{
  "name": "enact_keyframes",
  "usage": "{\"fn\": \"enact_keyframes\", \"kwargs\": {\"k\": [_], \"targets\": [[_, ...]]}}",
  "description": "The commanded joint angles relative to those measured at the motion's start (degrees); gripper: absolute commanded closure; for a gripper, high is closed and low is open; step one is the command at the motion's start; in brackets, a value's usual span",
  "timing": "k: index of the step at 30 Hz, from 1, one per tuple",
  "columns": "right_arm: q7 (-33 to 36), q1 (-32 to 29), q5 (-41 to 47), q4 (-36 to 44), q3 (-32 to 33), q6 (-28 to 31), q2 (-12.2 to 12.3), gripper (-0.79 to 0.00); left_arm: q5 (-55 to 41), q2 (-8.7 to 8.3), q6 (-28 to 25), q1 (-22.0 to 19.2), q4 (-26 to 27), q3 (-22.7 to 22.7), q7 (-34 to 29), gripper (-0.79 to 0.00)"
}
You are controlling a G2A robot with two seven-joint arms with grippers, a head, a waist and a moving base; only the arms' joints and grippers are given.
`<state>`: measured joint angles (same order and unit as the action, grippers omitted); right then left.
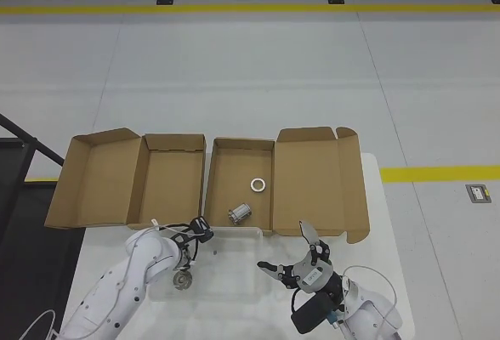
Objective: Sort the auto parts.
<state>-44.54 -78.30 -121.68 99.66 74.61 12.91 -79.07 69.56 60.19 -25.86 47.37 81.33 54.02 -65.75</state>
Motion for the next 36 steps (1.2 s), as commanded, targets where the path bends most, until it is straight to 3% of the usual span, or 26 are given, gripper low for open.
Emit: {"fn": "enact_keyframes", "kwargs": {"k": [1,2,7,11,19,25,31,35,36], "targets": [[0.01,0.0,0.0,0.0,0.0,0.0,0.0,-0.785,-0.02,0.04,-0.04,0.0,-0.01,0.01,-0.1,-0.037],[0.01,0.0,0.0,0.0,0.0,0.0,0.0,-0.785,0.04,0.03,-0.02,0.07,0.21,0.07,-0.12,0.0],[0.01,0.0,0.0,0.0,0.0,0.0,0.0,-0.785,0.47,-0.43,-0.65,1.82,3.78,1.35,0.01,0.0],[0.01,0.0,0.0,0.0,0.0,0.0,0.0,-0.785,1.91,-1.29,-0.74,5.1,10.27,3.53,-0.07,0.0],[0.01,0.0,0.0,0.0,0.0,0.0,0.0,-0.785,6.36,-3.93,-2.51,17.94,30.91,11.18,0.54,0.0],[0.01,0.0,0.0,0.0,0.0,0.0,0.0,-0.785,6.73,-5.63,-3.03,27.8,43.16,21.82,6.2,0.0],[0.01,0.0,0.0,0.0,0.0,0.0,0.0,-0.785,-2.68,-6.18,-1.48,32.39,44.71,34.46,15.4,0.0],[0.01,0.0,0.0,0.0,0.0,0.0,0.0,-0.785,-9.78,-6.25,-4.84,34.46,41.41,43.03,30.01,0.0],[0.01,0.0,0.0,0.0,0.0,0.0,0.0,-0.785,-9.78,-6.25,-4.84,34.46,41.41,43.03,30.01,0.0]]}}
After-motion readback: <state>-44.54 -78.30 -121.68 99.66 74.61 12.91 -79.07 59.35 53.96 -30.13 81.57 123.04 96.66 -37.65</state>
